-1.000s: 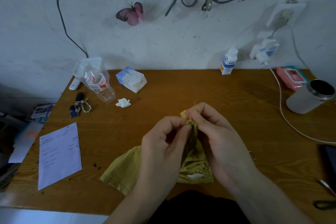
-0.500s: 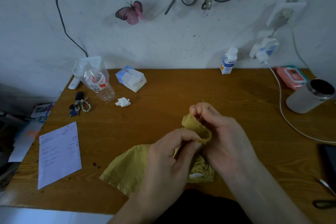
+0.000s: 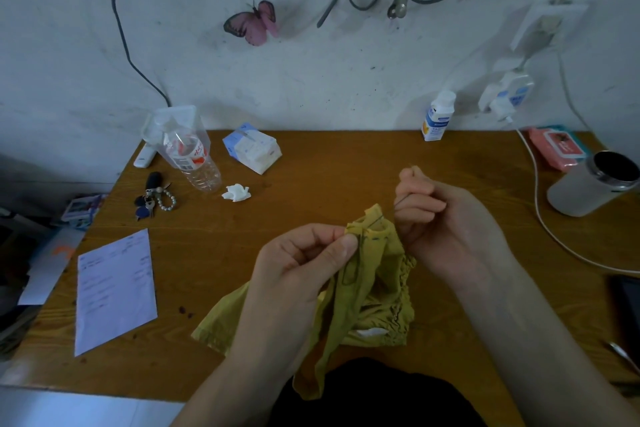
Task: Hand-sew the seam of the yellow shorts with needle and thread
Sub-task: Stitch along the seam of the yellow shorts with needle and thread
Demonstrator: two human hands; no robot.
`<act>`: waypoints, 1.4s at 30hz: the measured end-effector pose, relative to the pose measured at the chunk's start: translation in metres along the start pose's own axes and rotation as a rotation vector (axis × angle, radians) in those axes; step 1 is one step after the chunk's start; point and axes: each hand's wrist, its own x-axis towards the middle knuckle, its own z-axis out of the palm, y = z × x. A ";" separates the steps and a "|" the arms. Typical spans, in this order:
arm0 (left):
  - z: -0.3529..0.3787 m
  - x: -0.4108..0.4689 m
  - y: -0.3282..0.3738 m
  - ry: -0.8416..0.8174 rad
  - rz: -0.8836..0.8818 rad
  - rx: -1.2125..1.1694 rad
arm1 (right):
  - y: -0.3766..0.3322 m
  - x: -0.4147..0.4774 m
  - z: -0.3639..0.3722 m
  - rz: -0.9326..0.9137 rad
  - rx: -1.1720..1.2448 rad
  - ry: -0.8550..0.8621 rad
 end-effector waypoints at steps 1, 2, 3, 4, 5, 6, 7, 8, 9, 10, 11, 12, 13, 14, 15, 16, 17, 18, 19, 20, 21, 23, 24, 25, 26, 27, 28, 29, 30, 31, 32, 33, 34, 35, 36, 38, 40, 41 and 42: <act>0.000 0.000 0.000 0.001 0.000 0.004 | -0.002 0.002 -0.001 0.000 0.002 0.017; 0.000 -0.001 0.001 0.002 -0.003 0.005 | -0.004 0.004 -0.003 -0.003 -0.004 0.038; 0.000 -0.001 0.001 0.002 -0.008 0.003 | -0.004 0.006 -0.005 -0.006 -0.005 0.059; 0.000 -0.001 0.001 0.001 -0.009 0.004 | -0.004 0.008 -0.006 -0.009 0.005 0.076; 0.000 -0.002 0.002 0.000 -0.004 0.010 | -0.004 0.010 -0.007 -0.012 0.027 0.091; 0.000 -0.002 0.002 0.001 0.005 0.018 | -0.005 0.012 -0.008 -0.016 0.054 0.105; 0.000 -0.002 0.002 0.001 0.014 0.022 | -0.006 0.014 -0.009 -0.022 0.076 0.121; 0.000 -0.003 0.003 -0.001 0.017 0.020 | -0.008 0.016 -0.010 -0.032 0.087 0.140; 0.001 -0.003 0.003 -0.003 0.014 0.016 | -0.010 0.018 -0.011 -0.046 0.089 0.159; 0.000 -0.004 0.004 -0.004 0.008 0.012 | -0.012 0.021 -0.012 -0.063 0.088 0.176; 0.000 -0.004 0.004 -0.003 0.001 0.008 | -0.014 0.023 -0.013 -0.079 0.089 0.190; 0.000 -0.005 0.005 -0.003 -0.004 0.004 | -0.016 0.025 -0.014 -0.094 0.093 0.202; 0.000 -0.005 0.006 -0.005 -0.009 0.001 | -0.018 0.028 -0.015 -0.108 0.103 0.214; 0.000 -0.006 0.007 -0.011 -0.013 -0.002 | -0.020 0.030 -0.016 -0.123 0.115 0.225; 0.000 -0.006 0.008 -0.016 -0.018 -0.006 | -0.022 0.032 -0.017 -0.136 0.128 0.233; 0.000 -0.007 0.009 -0.018 -0.022 -0.009 | -0.023 0.034 -0.018 -0.146 0.139 0.238; 0.000 -0.007 0.009 -0.017 -0.024 -0.010 | -0.025 0.035 -0.020 -0.152 0.150 0.240; 0.000 -0.008 0.010 -0.016 -0.025 -0.009 | -0.025 0.036 -0.021 -0.157 0.159 0.240; 0.000 -0.008 0.010 -0.016 -0.026 -0.009 | -0.026 0.038 -0.023 -0.163 0.165 0.242; 0.000 -0.009 0.011 -0.017 -0.027 -0.011 | -0.026 0.039 -0.025 -0.169 0.167 0.246; 0.001 -0.009 0.011 -0.018 -0.027 -0.011 | -0.027 0.040 -0.027 -0.173 0.165 0.250; 0.001 -0.010 0.012 -0.021 -0.023 -0.003 | -0.026 0.041 -0.030 -0.173 0.157 0.258; 0.001 -0.010 0.012 -0.024 -0.021 -0.001 | -0.026 0.041 -0.031 -0.172 0.150 0.260; 0.001 -0.010 0.012 -0.029 -0.024 0.002 | -0.026 0.041 -0.032 -0.175 0.141 0.263; 0.001 -0.010 0.012 -0.033 -0.029 0.008 | -0.025 0.040 -0.032 -0.181 0.126 0.268; 0.000 -0.010 0.012 -0.036 -0.037 0.014 | -0.025 0.039 -0.031 -0.190 0.105 0.274; 0.000 -0.010 0.012 -0.037 -0.044 0.019 | -0.023 0.037 -0.029 -0.200 0.071 0.275; 0.000 -0.010 0.013 -0.035 -0.051 0.022 | -0.020 0.033 -0.027 -0.216 0.016 0.266; 0.000 -0.011 0.013 -0.029 -0.052 0.025 | -0.017 0.027 -0.023 -0.244 -0.070 0.243; 0.000 -0.011 0.014 -0.016 -0.046 0.033 | -0.014 0.020 -0.019 -0.292 -0.192 0.203; 0.001 -0.012 0.015 0.003 -0.035 0.049 | -0.010 0.012 -0.014 -0.367 -0.349 0.140; 0.002 -0.012 0.015 0.024 -0.024 0.074 | -0.006 0.001 -0.008 -0.470 -0.533 0.059; 0.003 -0.012 0.016 0.043 -0.016 0.105 | -0.001 -0.010 0.000 -0.598 -0.736 -0.028; 0.004 -0.012 0.017 0.059 -0.007 0.136 | 0.003 -0.021 0.007 -0.740 -0.936 -0.103; 0.006 -0.012 0.018 0.072 0.002 0.168 | 0.008 -0.029 0.014 -0.881 -1.106 -0.151; 0.011 -0.012 0.021 0.081 0.019 0.208 | 0.016 -0.041 0.023 -1.095 -1.319 -0.197; 0.014 -0.012 0.024 0.080 0.041 0.230 | 0.025 -0.046 0.026 -1.191 -1.437 -0.219; 0.016 -0.012 0.025 0.082 0.053 0.246 | 0.028 -0.047 0.026 -1.221 -1.493 -0.215; 0.016 -0.012 0.026 0.084 0.057 0.256 | 0.031 -0.047 0.024 -1.249 -1.549 -0.195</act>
